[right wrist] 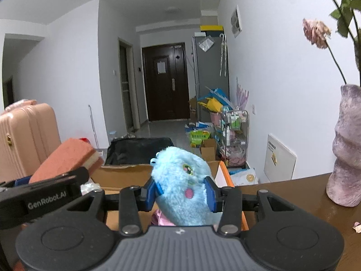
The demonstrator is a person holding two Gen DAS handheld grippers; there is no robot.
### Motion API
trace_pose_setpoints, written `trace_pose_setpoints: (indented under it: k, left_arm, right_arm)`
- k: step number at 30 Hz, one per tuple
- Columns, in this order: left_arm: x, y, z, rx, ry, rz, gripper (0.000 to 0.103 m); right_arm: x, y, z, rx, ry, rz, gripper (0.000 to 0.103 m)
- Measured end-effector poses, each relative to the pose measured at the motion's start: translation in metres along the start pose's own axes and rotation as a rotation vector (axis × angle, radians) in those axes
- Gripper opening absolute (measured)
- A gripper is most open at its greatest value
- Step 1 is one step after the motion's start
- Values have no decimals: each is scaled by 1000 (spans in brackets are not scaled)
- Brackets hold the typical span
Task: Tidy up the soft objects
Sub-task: 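Open both tools to drop the sponge and blue plush into the box, then move both tools back from the box toward the remaining items on the table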
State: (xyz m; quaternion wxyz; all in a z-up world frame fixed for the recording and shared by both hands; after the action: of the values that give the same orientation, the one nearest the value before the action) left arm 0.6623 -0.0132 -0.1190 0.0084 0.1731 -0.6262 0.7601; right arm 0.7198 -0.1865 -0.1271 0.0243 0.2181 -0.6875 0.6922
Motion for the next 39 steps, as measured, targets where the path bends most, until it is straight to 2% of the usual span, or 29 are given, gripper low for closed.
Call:
trace_pose_setpoints:
  k: [8, 11, 12, 14, 15, 17, 18, 20, 21, 25, 39]
  left_arm:
    - [-21, 7, 2, -3, 4, -46, 90]
    - [-20, 8, -1, -1, 1, -41, 93]
    - [-19, 8, -1, 0, -2, -38, 98]
    - [-19, 6, -4, 12, -4, -34, 103]
    - [-18, 5, -6, 25, -5, -30, 103]
    - [-15, 3, -10, 47, -15, -17, 103]
    - [-14, 2, -12, 52, -23, -9, 103]
    - [-12, -1, -15, 58, -43, 6, 103]
    - [-11, -2, -17, 62, -55, 13, 103]
    - [-10, -3, -23, 74, -82, 21, 103]
    - [4, -1, -27, 46, -81, 33, 103]
  right_arm:
    - [-21, 18, 6, 2, 28, -80, 44]
    - [-21, 20, 2, 15, 24, -84, 50]
    - [-20, 20, 1, 21, 27, -81, 50]
    - [-19, 21, 0, 28, 36, -81, 61]
    - [-20, 20, 1, 29, 41, -78, 65]
    - [-19, 20, 1, 24, 44, -71, 81]
    - [-18, 20, 1, 23, 41, -70, 84]
    - [-16, 21, 2, 25, 46, -68, 99]
    - [-16, 21, 3, 28, 53, -66, 103]
    - [-12, 20, 8, 22, 59, -60, 103]
    - [11, 22, 10, 43, 66, -37, 103]
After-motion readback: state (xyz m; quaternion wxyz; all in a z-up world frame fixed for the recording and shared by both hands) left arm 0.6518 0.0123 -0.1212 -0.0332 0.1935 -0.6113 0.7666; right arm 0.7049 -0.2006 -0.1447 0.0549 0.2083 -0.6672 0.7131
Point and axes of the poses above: each gripper's, at about its wrist camera, not at the fingertips, and x roughly against the way its jaws point, z to its right, y to its underside, the point moved 10 cm from there along -x, roughly the way its jaws point, and after that the axes turned 3 degrees about x, right-handed, at the moved point
